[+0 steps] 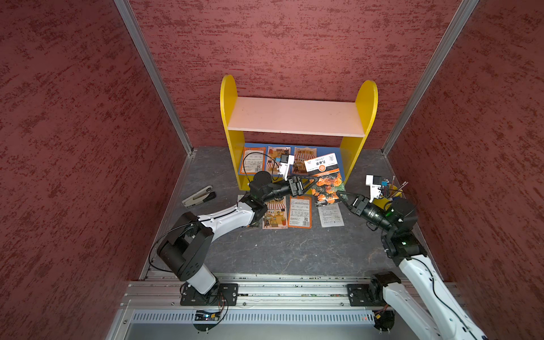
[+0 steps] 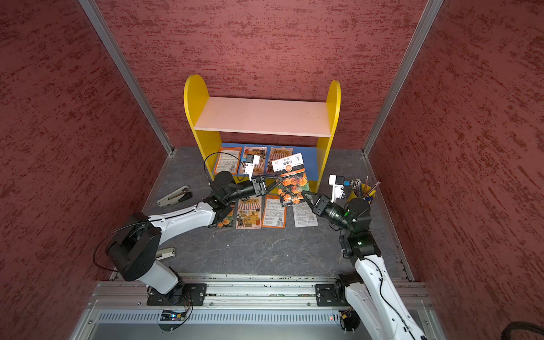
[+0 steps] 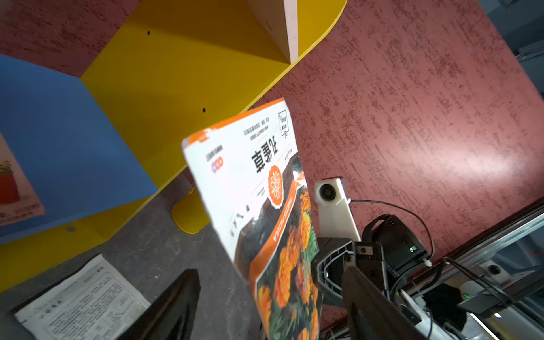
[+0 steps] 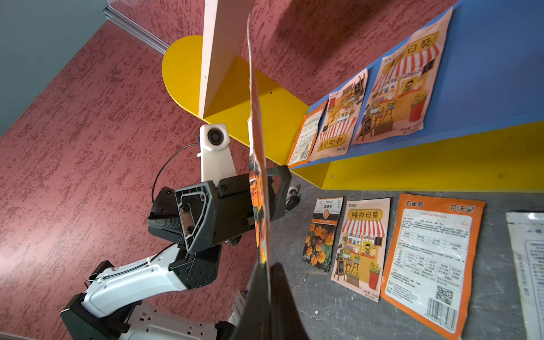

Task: Take the seed bag off the shelf
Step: Pick up the seed packet from the shelf.

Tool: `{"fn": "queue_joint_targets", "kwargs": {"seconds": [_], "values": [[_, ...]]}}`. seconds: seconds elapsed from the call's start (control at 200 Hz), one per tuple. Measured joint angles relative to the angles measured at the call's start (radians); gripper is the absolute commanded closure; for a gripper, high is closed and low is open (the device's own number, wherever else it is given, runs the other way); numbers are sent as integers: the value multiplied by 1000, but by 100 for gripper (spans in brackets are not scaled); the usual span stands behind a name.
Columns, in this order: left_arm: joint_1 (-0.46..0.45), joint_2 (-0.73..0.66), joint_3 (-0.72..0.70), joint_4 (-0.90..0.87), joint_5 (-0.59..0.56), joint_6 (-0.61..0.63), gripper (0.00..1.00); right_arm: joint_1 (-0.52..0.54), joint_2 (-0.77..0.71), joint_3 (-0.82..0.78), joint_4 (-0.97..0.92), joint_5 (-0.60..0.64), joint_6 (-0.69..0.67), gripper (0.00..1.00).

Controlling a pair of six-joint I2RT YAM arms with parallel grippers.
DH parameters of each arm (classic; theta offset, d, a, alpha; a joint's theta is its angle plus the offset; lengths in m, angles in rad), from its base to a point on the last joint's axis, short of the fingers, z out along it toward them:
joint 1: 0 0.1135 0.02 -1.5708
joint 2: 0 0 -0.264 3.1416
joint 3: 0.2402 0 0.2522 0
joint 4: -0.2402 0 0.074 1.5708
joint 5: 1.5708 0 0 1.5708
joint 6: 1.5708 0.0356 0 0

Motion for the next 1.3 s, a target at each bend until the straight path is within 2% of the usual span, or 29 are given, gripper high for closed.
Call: {"fn": "queue_joint_targets", "kwargs": {"seconds": [0.271, 0.341, 0.441, 0.521, 0.671, 0.751, 0.902, 1.072, 1.122, 1.247, 1.298], "values": [[-12, 38, 4, 64, 37, -57, 90, 27, 10, 0, 2, 21, -6, 100], [-14, 42, 5, 71, 46, -65, 100, 32, 14, 0, 1, 25, -11, 100], [-12, 42, 8, 72, 55, -68, 100, 34, 19, 2, -9, 26, -28, 82], [-12, 42, 8, 71, 78, -68, 100, 38, 26, 26, -45, 24, -66, 71], [3, 29, 6, 56, 149, -66, 100, 39, 49, 139, -182, 13, -200, 55], [28, 3, -3, 39, 195, -66, 100, 39, 69, 212, -253, 0, -275, 52], [76, -50, -9, 8, 281, -56, 100, 39, 129, 313, -333, -59, -373, 52], [83, -78, -9, -26, 340, -36, 100, 40, 189, 340, -366, -132, -412, 55], [83, -78, -9, -33, 350, -35, 100, 40, 198, 341, -371, -143, -419, 58], [82, -78, -9, -43, 367, -33, 100, 40, 205, 341, -375, -163, -423, 76], [82, -78, -9, -45, 369, -32, 100, 40, 205, 341, -376, -168, -429, 80]]}}
